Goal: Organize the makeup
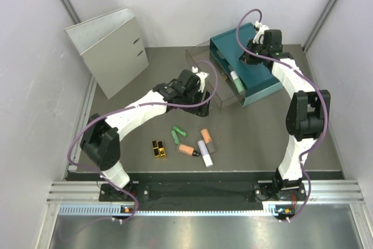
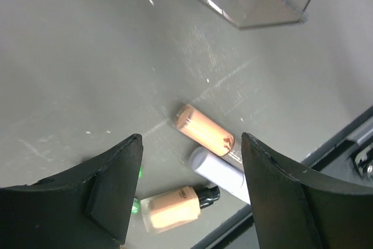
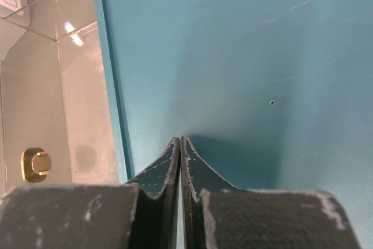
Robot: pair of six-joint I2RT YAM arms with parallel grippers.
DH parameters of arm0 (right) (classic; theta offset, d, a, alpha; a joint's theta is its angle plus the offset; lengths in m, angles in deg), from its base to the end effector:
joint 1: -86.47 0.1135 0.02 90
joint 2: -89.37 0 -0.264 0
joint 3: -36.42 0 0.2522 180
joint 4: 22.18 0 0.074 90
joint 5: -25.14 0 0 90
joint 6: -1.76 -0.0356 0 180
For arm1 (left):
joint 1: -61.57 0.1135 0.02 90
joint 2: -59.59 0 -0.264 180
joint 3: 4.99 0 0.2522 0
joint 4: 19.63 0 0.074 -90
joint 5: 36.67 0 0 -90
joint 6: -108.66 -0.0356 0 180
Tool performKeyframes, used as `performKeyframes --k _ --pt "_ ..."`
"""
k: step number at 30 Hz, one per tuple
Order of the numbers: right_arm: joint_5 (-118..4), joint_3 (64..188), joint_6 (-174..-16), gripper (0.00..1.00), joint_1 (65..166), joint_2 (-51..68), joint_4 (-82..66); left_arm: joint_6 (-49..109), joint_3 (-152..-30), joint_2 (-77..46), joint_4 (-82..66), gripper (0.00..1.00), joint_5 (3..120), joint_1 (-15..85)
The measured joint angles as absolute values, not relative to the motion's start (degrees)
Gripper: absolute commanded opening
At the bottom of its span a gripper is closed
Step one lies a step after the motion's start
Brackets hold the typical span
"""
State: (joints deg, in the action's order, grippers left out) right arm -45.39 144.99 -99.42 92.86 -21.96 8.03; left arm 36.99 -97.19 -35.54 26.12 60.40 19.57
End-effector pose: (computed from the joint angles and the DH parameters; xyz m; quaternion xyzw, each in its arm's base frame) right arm 0.4540 0.0628 0.2887 -0.0445 0.8687 0.2187 0.4423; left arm 0.2703 -0.2493 0.2814 0.2128 0.9096 -0.2268 0.2755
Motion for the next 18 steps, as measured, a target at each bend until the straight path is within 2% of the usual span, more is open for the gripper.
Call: performKeyframes --k 9,18 --pt "-45.5 144.3 -99.4 0.00 93.0 -21.8 7.0 35.4 -96.8 -45.4 28.5 0.74 66.2 17.7" --pt "-45.5 143.8 -99.4 0.00 93.0 -21.7 6.4 35.0 -95.7 -47.5 29.2 0.73 70.8 16.8"
